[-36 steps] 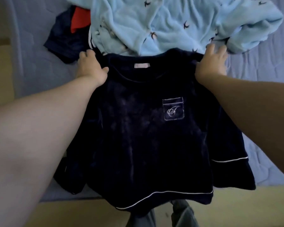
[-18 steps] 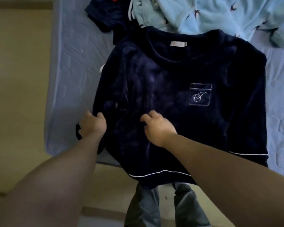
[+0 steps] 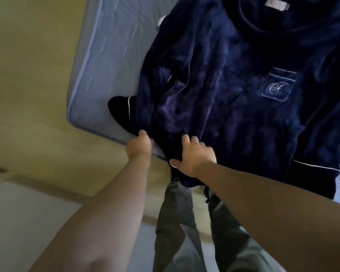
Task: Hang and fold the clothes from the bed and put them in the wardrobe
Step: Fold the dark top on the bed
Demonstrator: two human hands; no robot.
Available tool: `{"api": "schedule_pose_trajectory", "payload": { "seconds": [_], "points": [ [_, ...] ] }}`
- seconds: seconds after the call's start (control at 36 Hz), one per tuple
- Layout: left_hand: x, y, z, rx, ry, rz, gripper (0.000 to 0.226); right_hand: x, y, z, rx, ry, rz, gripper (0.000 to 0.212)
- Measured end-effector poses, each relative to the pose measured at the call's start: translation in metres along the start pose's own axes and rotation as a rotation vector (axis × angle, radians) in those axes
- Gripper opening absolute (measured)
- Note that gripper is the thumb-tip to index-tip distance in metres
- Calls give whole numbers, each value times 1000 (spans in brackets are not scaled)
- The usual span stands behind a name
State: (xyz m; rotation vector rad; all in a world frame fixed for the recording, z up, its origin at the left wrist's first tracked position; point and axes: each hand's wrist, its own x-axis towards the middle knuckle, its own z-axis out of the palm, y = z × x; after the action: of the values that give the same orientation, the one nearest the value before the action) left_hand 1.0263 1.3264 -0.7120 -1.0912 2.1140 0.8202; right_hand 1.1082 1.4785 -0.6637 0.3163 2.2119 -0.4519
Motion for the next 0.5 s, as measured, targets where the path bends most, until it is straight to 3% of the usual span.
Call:
{"api": "schedule_pose_trajectory", "payload": {
  "seconds": [0.08, 0.19, 0.31, 0.42, 0.5],
  "points": [
    [-11, -6, 15, -184, -105, 1, 8, -2, -7, 9, -47, 8, 51, 78],
    [-14, 0, 15, -341, -180, 179, 58, 0, -13, 15, 56, 4, 138, 56],
    [-1, 12, 7, -81, -390, 289, 83, 5, -10, 16, 267, -15, 166, 51],
    [-1, 21, 0, 236, -472, 468, 60, 5, -3, 17, 359, -31, 194, 49],
    [-3, 26, -6, 268, -487, 505, 32, 3, 0, 17, 398, -48, 217, 51]
  ]
}}
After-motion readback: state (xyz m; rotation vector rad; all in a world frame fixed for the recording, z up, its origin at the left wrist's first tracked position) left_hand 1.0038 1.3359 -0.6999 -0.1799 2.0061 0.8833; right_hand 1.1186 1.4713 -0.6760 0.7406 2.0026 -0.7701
